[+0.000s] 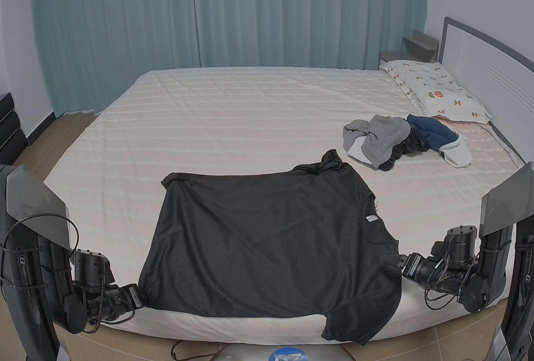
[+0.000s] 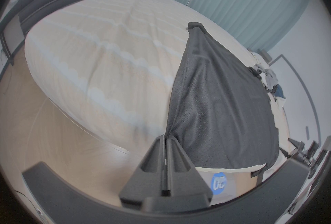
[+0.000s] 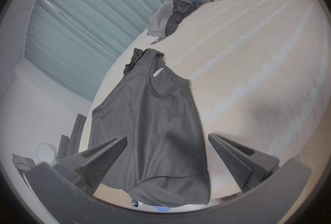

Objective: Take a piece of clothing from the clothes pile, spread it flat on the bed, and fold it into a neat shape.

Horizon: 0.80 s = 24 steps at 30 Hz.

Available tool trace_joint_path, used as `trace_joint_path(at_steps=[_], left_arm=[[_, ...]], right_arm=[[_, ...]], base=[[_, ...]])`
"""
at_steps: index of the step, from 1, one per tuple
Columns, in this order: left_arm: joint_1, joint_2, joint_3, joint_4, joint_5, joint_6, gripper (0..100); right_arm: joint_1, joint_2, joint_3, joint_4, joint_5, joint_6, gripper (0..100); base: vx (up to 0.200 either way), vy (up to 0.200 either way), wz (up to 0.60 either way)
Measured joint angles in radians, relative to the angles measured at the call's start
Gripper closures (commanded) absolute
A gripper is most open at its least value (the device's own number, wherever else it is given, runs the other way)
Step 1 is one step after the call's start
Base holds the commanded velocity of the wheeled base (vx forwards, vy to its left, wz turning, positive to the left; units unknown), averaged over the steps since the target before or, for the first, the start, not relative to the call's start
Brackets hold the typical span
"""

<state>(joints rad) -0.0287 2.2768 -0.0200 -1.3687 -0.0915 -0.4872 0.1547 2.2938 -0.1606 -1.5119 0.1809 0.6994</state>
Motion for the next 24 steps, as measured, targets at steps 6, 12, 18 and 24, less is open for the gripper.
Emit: trace_joint_path(at_steps=[6, 12, 18, 24], left_arm=[[0.016, 0.0, 0.002, 0.015, 0.037, 0.052, 100], [0.026, -0.02, 0.002, 0.098, 0.039, 0.086, 100], [0.033, -0.062, 0.002, 0.161, 0.041, 0.13, 100], [0.054, -0.075, 0.002, 0.174, 0.06, 0.172, 100]], right_arm=[[0.0, -0.001, 0.004, 0.0, -0.001, -0.001, 0], [-0.001, -0.002, 0.01, 0.002, -0.002, -0.021, 0], [-0.006, 0.002, 0.023, 0.013, -0.003, -0.08, 0], [-0.009, 0.033, 0.032, 0.013, -0.008, -0.123, 0]], base=[[0.0, 0.0, 0.0], [0.0, 0.0, 0.0], [0.0, 0.0, 0.0], [0.0, 0.0, 0.0]])
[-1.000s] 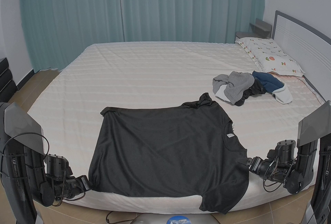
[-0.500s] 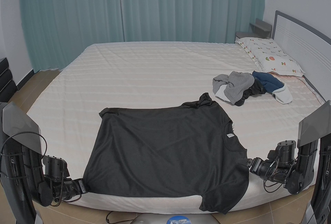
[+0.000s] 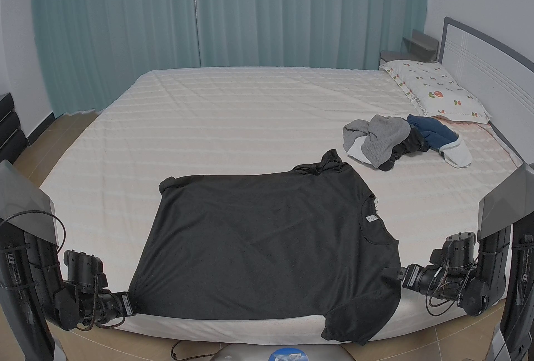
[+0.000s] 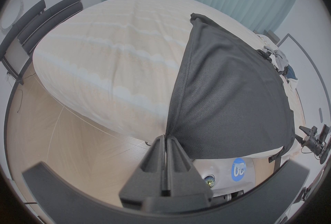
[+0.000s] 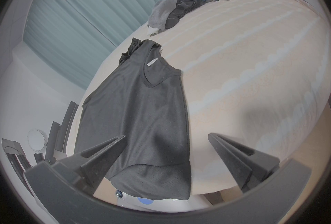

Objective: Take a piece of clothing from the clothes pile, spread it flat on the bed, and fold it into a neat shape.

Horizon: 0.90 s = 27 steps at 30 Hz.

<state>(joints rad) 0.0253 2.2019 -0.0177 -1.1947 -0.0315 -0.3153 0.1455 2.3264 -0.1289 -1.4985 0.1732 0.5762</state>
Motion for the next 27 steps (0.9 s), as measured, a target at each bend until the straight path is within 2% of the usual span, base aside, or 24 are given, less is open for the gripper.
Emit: trace_joint_path(at_steps=[20, 21, 27], left_arm=[[0.005, -0.003, 0.0, 0.008, -0.008, 0.001, 100], [0.005, -0.003, 0.0, 0.008, -0.009, 0.001, 100], [0.005, -0.003, 0.0, 0.007, -0.011, 0.001, 100]], right_arm=[[0.035, 0.089, -0.03, -0.023, 0.006, -0.02, 0], [0.036, 0.091, -0.032, -0.023, 0.006, -0.021, 100], [0.036, 0.113, -0.033, -0.021, -0.001, -0.043, 100]], base=[[0.0, 0.0, 0.0], [0.0, 0.0, 0.0], [0.0, 0.0, 0.0]])
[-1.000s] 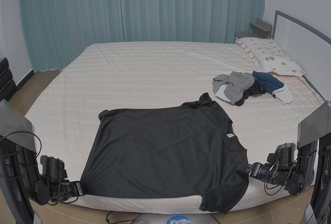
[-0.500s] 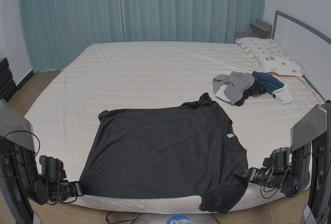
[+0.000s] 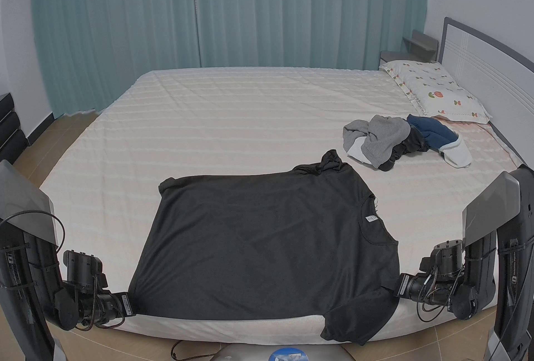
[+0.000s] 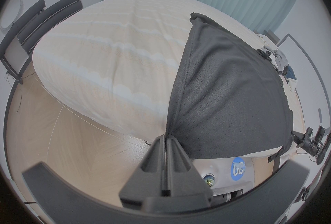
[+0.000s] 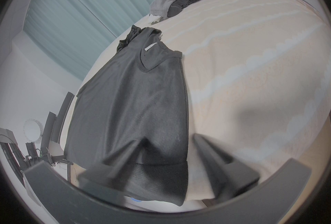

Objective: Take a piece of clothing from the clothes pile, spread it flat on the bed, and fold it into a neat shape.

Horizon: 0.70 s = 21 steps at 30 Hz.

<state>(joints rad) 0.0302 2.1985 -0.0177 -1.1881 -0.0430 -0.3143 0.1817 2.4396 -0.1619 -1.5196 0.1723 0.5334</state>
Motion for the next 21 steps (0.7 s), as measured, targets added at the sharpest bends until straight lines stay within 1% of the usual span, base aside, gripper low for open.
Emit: trace_joint_path(at_steps=[7, 10, 12, 21], left_arm=[[0.0, 0.001, 0.0, 0.0, 0.0, 0.0, 100], [0.0, 0.001, 0.0, 0.0, 0.0, 0.0, 100], [0.0, 0.001, 0.0, 0.0, 0.0, 0.0, 100], [-0.001, 0.002, 0.0, 0.003, 0.0, 0.0, 100]], right_arm=[[-0.024, 0.012, 0.014, 0.005, 0.001, -0.048, 100], [-0.051, 0.011, 0.035, 0.0, 0.001, -0.091, 100], [-0.066, 0.008, 0.05, -0.003, 0.001, -0.104, 100], [-0.077, -0.019, 0.103, -0.003, 0.0, -0.156, 100]], base=[[0.0, 0.0, 0.0], [0.0, 0.0, 0.0], [0.0, 0.0, 0.0], [0.0, 0.0, 0.0]])
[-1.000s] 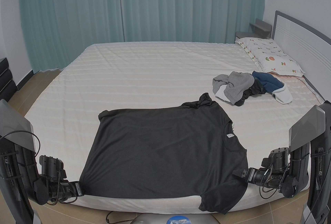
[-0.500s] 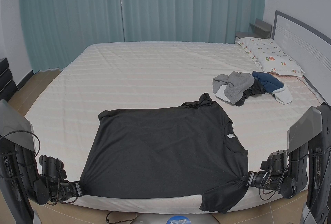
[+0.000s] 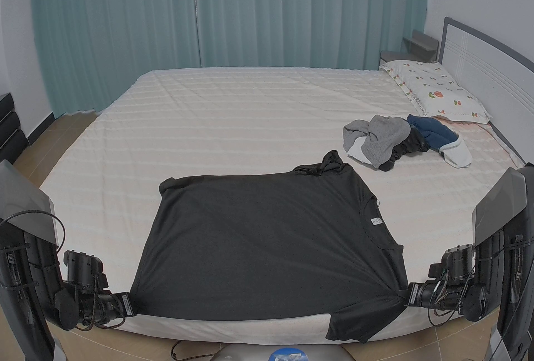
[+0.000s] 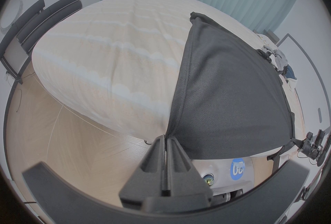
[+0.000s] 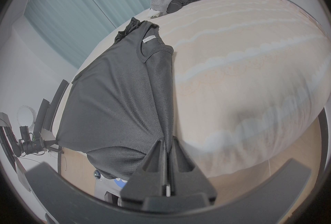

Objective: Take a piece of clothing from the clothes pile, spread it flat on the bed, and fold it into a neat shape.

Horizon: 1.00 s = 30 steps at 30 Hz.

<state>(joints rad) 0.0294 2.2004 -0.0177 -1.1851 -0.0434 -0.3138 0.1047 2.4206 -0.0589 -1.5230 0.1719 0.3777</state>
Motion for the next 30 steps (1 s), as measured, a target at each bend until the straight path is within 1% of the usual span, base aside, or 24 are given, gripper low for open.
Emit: trace_joint_path(at_steps=[5, 6, 8, 9, 12, 18, 24, 27, 30], left_arm=[[-0.003, 0.0, 0.0, -0.001, 0.0, -0.001, 100], [-0.003, 0.0, 0.0, -0.002, 0.0, -0.001, 100], [-0.005, 0.0, 0.0, -0.003, 0.0, -0.003, 100], [-0.006, 0.0, 0.0, -0.003, -0.001, -0.005, 0], [-0.007, 0.001, 0.0, -0.004, -0.006, -0.007, 0], [-0.007, 0.0, 0.0, -0.024, -0.019, -0.012, 0], [-0.006, -0.006, 0.0, -0.096, -0.026, -0.011, 0], [-0.006, -0.009, 0.0, -0.115, -0.031, -0.012, 0], [-0.006, -0.013, 0.0, -0.124, -0.033, -0.012, 0]], right_arm=[[0.01, 0.0, 0.006, -0.001, 0.0, -0.001, 100], [0.012, 0.001, 0.005, -0.001, 0.0, -0.001, 0], [0.015, 0.004, 0.0, -0.002, 0.001, -0.001, 0], [0.016, 0.005, -0.001, -0.005, 0.002, -0.001, 0], [0.019, 0.015, -0.004, -0.029, 0.006, 0.0, 0], [0.012, 0.02, -0.012, -0.035, 0.015, 0.016, 0], [-0.007, -0.021, -0.034, -0.024, 0.01, 0.082, 0], [-0.011, -0.057, -0.043, -0.025, 0.008, 0.119, 0], [-0.019, -0.098, -0.051, -0.026, 0.008, 0.136, 0]], base=[[0.0, 0.0, 0.0], [0.0, 0.0, 0.0], [0.0, 0.0, 0.0], [0.0, 0.0, 0.0], [0.0, 0.0, 0.0], [0.0, 0.0, 0.0], [0.0, 0.0, 0.0], [0.0, 0.0, 0.0], [0.0, 0.0, 0.0]])
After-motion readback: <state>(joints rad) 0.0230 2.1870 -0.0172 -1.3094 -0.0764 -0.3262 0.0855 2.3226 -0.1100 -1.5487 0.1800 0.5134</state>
